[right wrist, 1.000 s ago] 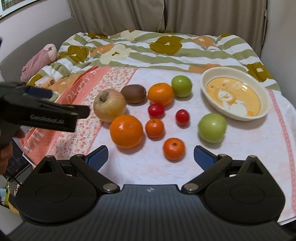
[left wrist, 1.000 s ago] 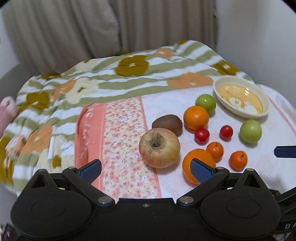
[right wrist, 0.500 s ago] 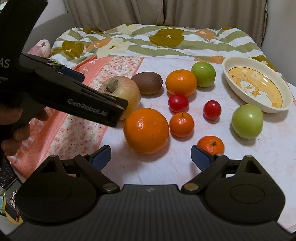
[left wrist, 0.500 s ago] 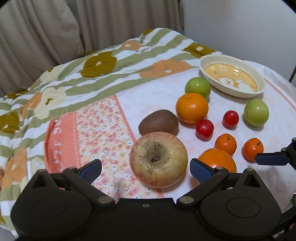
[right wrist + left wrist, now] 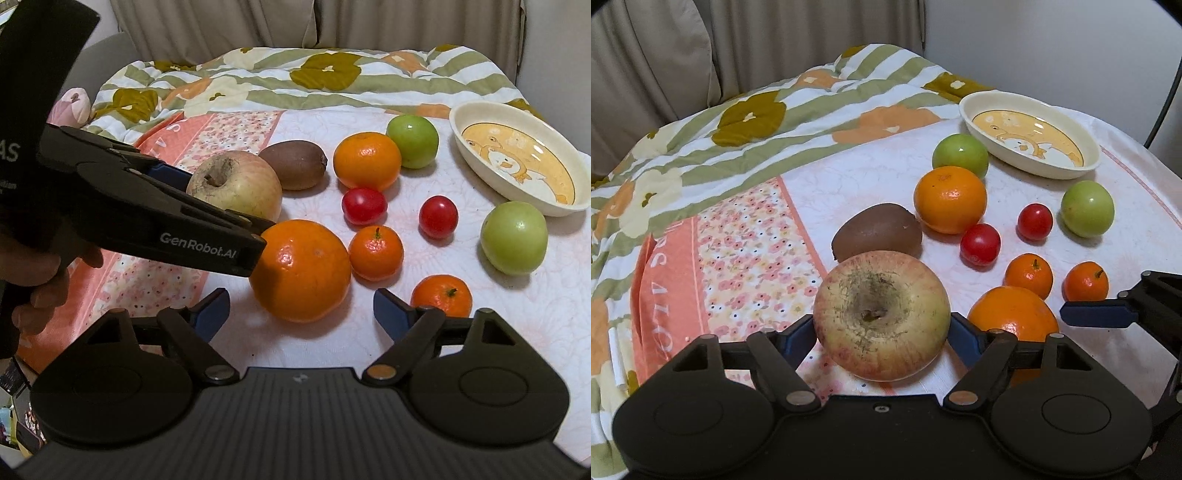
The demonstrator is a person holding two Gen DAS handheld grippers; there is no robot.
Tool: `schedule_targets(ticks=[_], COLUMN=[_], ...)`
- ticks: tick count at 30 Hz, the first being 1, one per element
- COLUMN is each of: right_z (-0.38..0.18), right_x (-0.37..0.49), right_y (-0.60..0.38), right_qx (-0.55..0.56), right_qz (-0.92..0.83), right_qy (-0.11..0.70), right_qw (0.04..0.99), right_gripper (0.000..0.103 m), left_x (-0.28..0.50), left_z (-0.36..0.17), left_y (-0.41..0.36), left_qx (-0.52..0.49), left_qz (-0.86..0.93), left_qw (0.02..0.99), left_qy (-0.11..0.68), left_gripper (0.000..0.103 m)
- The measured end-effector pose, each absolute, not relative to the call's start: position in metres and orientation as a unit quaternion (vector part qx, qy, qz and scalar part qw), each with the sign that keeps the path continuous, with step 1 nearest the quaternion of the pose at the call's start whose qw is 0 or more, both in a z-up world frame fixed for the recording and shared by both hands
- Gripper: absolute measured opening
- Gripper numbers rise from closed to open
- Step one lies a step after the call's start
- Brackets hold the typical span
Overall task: Organize fruits
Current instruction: 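Grasp the red-yellow apple with the left tool while the right tool grasps the large orange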
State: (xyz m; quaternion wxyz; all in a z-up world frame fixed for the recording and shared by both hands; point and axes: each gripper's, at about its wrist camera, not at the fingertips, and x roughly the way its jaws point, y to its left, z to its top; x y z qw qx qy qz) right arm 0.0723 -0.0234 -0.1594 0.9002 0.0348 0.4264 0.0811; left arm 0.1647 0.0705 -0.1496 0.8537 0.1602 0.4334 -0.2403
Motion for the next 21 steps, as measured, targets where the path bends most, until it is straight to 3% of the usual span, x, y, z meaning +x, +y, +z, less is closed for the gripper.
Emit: schedule_targets(ticks=[21], right_z=[-0.167], right_x=[0.085], right_y=[-0.021], right_qx=[0.042], right_qz=[0.084], right_qy=[0.421], right_qw=[0.902], right_gripper=[0.076], left_x=[0.148], left_z=[-0.147], left_y=[0.103], left_qx=[0.147], left_qz=[-0.201], left_qw=[0.865], left_qy=[0.435], left_gripper=[0.080])
